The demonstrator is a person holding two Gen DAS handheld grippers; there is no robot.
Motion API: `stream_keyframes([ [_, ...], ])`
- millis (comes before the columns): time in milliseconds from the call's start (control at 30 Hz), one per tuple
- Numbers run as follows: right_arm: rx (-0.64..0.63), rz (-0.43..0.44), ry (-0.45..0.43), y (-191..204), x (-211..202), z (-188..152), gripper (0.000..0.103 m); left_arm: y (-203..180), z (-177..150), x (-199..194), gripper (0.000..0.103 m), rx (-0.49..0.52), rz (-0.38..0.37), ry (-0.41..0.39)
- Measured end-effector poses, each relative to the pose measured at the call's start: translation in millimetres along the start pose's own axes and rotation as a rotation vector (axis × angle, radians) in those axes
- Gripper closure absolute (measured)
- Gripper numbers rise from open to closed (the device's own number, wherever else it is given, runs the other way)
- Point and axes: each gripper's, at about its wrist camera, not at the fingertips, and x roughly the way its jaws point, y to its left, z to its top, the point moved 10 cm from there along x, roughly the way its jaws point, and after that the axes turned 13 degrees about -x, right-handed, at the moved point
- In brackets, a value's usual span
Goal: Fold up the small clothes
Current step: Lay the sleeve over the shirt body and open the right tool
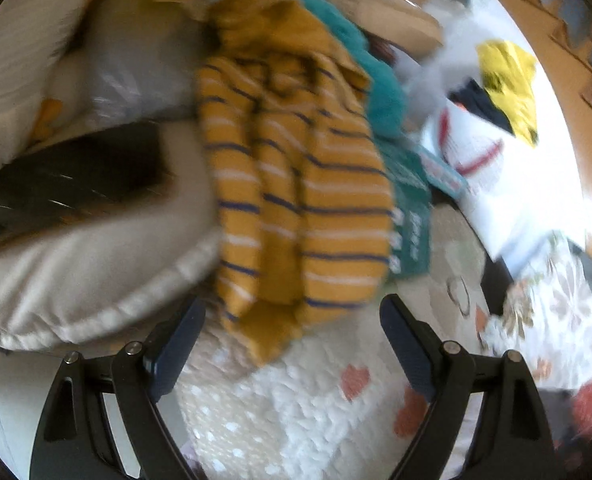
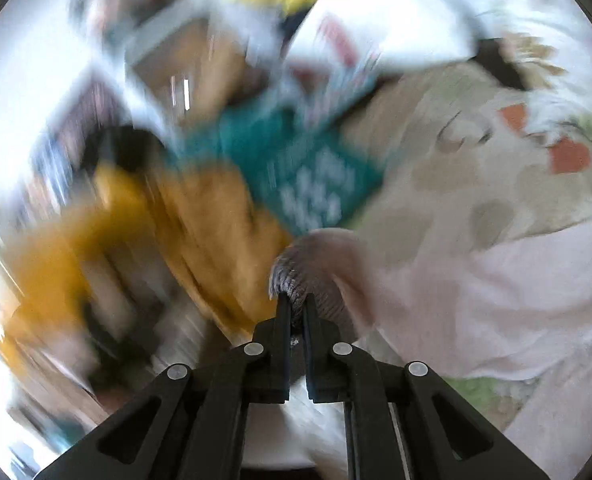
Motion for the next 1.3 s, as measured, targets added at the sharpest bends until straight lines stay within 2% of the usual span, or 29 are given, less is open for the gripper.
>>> stream_keyframes([
  [67, 0.077, -0.040, -0.104, -30, -53, 26, 0.097, -18, -19, 3, 0.015, 0.048, -0.020, 0.037],
  [100, 0.102, -0.090, -0.142, -49, -82, 32, 0.097, -26, -28, 4, 0.015, 0.071, -0.028, 0.052],
  [200, 0.123, -0.282, -0.171, -104, -152, 28, 0.097, -54, -58, 5, 0.015, 0.153, -0.060, 0.097],
  [367, 0.270, -0.581, -0.136, -210, -257, -38, 0.097, -98, -111, 4, 0.015, 0.292, -0.103, 0.149],
  [433, 0.343, -0.661, -0.143, -246, -289, -63, 0.097, -113, -133, 4, 0.015, 0.337, -0.116, 0.179],
  [533, 0.508, -0.747, -0.186, -300, -342, -108, 0.097, -132, -167, 7, 0.015, 0.400, -0.126, 0.234],
  [667, 0.666, -0.787, -0.232, -345, -392, -157, 0.097, -158, -213, 9, 0.015, 0.508, -0.138, 0.286],
  [733, 0.749, -0.783, -0.262, -360, -410, -178, 0.094, -169, -235, 8, 0.015, 0.561, -0.144, 0.296],
  [800, 0.778, -0.816, -0.290, -361, -427, -188, 0.093, -179, -256, 7, 0.015, 0.608, -0.153, 0.309],
  [900, 0.667, -0.873, -0.250, -346, -443, -181, 0.092, -191, -287, 3, 0.015, 0.650, -0.172, 0.338],
  [1000, 0.441, -0.946, -0.131, -319, -431, -159, 0.081, -201, -313, -2, 0.015, 0.700, -0.189, 0.359],
  [1067, 0.279, -0.942, -0.037, -302, -409, -147, 0.054, -205, -327, -3, 0.015, 0.723, -0.193, 0.368],
  [1100, 0.210, -0.923, 0.014, -295, -393, -145, 0.051, -206, -333, -3, 0.015, 0.734, -0.194, 0.375],
  [1167, 0.116, -0.911, 0.112, -291, -366, -146, 0.048, -208, -346, -3, 0.015, 0.763, -0.192, 0.391],
  [1300, -0.077, -0.990, 0.328, -305, -335, -166, 0.048, -210, -361, -4, 0.015, 0.796, -0.190, 0.414],
])
